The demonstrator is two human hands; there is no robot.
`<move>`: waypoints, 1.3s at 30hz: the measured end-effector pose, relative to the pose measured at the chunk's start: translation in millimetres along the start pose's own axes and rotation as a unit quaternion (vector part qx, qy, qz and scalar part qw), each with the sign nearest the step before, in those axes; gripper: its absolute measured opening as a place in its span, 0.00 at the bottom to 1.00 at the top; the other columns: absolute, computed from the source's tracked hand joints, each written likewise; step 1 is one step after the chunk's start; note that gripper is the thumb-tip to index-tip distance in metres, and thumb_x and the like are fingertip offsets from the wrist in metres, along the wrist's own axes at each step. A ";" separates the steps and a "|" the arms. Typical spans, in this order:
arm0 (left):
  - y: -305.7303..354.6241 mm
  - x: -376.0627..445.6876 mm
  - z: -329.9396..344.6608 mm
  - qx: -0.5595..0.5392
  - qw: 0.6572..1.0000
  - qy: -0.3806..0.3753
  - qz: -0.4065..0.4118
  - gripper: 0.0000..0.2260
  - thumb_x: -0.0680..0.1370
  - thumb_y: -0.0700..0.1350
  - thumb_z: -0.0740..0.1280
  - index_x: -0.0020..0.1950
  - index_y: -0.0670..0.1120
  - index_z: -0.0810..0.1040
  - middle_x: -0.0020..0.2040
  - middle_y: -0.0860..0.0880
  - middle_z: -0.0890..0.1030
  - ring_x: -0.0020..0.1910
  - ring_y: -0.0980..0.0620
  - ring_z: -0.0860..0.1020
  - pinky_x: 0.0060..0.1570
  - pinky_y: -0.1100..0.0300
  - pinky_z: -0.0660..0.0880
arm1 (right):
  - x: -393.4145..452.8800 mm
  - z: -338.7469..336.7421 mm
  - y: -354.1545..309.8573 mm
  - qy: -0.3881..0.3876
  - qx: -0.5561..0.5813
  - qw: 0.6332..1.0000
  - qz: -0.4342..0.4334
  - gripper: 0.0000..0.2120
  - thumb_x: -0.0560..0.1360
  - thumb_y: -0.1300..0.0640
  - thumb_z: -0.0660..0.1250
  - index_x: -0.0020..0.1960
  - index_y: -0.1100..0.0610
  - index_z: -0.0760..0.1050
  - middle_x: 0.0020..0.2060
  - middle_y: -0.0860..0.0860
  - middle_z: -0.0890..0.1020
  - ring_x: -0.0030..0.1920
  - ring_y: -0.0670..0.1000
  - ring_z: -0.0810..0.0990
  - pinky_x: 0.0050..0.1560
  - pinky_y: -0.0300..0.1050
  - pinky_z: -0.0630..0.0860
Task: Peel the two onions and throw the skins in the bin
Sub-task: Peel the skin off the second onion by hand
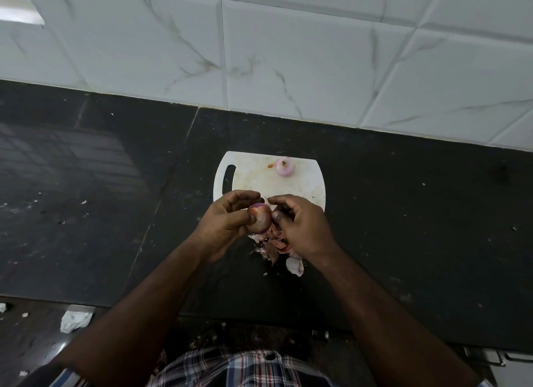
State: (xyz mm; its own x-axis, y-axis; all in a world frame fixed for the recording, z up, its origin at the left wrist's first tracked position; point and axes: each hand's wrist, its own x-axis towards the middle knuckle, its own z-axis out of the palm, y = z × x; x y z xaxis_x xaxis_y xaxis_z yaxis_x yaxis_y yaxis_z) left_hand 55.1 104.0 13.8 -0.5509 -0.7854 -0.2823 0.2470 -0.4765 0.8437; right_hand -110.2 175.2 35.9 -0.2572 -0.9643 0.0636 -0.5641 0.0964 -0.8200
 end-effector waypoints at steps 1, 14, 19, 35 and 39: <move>-0.2 -0.1 -0.1 0.001 1.000 0.002 0.000 0.20 0.67 0.32 0.66 0.58 0.41 0.78 0.57 0.42 0.82 0.53 0.46 0.83 0.46 0.53 0.82 | 0.2 0.1 -0.2 -0.001 -0.003 1.000 -0.001 0.14 0.77 0.62 0.68 0.61 0.53 0.81 0.52 0.49 0.84 0.52 0.46 0.81 0.57 0.45 0.79; 2.0 -1.2 0.8 -0.010 1.000 0.012 -0.001 0.20 0.67 0.32 0.67 0.58 0.41 0.78 0.60 0.39 0.81 0.52 0.46 0.83 0.44 0.53 0.82 | -1.2 -5.4 -0.2 -0.023 0.060 0.997 0.038 0.13 0.73 0.64 0.73 0.54 0.51 0.82 0.41 0.46 0.85 0.43 0.45 0.84 0.49 0.47 0.83; 3.4 -3.0 1.4 0.005 1.000 0.003 -0.005 0.20 0.67 0.32 0.66 0.58 0.40 0.78 0.59 0.40 0.82 0.53 0.45 0.83 0.46 0.51 0.83 | -3.1 -4.3 -2.2 -0.009 0.063 0.997 0.043 0.11 0.74 0.63 0.69 0.54 0.53 0.82 0.39 0.48 0.84 0.41 0.47 0.83 0.45 0.43 0.81; 3.8 -7.9 7.2 0.024 0.999 -0.021 0.005 0.22 0.68 0.31 0.66 0.60 0.42 0.76 0.62 0.43 0.81 0.55 0.46 0.82 0.47 0.54 0.81 | 1.2 -9.1 0.4 -0.093 0.110 0.983 0.113 0.20 0.73 0.48 0.74 0.63 0.51 0.80 0.52 0.47 0.86 0.53 0.44 0.85 0.58 0.52 0.81; 4.8 -8.2 7.7 0.045 0.998 -0.048 -0.022 0.24 0.71 0.27 0.66 0.66 0.42 0.75 0.65 0.41 0.79 0.55 0.45 0.82 0.56 0.51 0.80 | 1.1 -5.9 4.7 -0.048 0.186 0.974 0.118 0.18 0.69 0.56 0.79 0.58 0.55 0.83 0.49 0.51 0.87 0.51 0.49 0.86 0.56 0.56 0.82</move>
State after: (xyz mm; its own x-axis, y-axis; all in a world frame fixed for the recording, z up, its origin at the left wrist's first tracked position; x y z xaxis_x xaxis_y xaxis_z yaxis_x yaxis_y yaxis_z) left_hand 54.7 111.2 23.7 -0.6351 -0.7203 -0.2788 0.1499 -0.4691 0.8704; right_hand -117.8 176.0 35.5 -0.2607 -0.9463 -0.1911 -0.1693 0.2397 -0.9560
